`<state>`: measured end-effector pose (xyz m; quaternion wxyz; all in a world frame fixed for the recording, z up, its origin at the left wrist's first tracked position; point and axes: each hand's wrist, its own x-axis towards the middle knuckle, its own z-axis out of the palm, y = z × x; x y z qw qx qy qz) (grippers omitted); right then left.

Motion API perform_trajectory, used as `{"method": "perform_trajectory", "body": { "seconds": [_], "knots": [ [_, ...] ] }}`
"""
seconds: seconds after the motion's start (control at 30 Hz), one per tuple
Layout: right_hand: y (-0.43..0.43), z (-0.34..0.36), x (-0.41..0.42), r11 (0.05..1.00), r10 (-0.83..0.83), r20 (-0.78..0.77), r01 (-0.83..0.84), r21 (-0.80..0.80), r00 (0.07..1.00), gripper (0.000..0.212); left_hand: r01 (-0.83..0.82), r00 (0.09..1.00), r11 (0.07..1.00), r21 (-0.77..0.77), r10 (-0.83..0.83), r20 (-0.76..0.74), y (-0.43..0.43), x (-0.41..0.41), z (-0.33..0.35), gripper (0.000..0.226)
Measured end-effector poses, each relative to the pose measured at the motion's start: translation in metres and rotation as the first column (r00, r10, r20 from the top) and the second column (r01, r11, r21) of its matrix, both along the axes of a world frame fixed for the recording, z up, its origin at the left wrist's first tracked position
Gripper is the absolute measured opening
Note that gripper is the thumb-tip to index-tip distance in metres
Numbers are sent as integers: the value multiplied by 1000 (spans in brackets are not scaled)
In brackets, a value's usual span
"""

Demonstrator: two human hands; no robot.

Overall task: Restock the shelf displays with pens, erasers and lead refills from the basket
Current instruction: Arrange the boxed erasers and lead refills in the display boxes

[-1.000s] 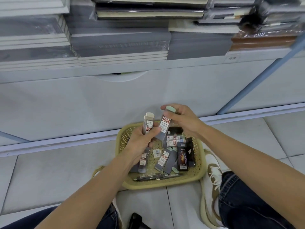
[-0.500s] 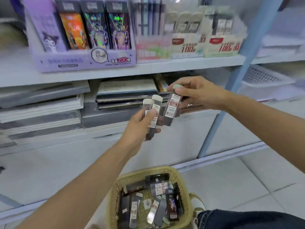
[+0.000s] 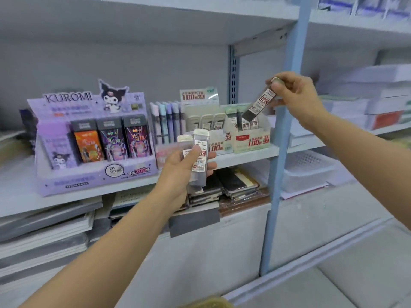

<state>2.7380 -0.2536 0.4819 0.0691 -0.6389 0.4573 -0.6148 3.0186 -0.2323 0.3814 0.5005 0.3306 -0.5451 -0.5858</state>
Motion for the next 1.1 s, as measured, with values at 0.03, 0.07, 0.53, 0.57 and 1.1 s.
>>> {"method": "perform_trajectory", "body": {
  "seconds": [0.03, 0.07, 0.53, 0.57, 1.1],
  "knots": [
    [-5, 4, -3, 1000, -29, -26, 29, -5, 999, 15, -9, 1000, 1000, 8, 9, 11, -2, 0, 2, 24],
    [-9, 6, -6, 999, -52, -59, 53, 1, 997, 15, -15, 1000, 1000, 14, 14, 17, -4, -1, 4, 24],
    [-44, 12, -20, 964, -119, -496, 220, 151, 860, 13, 50, 997, 999, -6, -50, -54, -29, -19, 19, 20],
    [-45, 12, -21, 963, -132, -498, 230, 141, 857, 13, 48, 997, 999, -1, -48, -52, -30, -19, 19, 19],
    [-28, -25, 31, 992, -125, -278, 128, -7, 952, 17, 192, 972, 979, -66, -180, 154, -22, -12, 13, 38]
  ]
}}
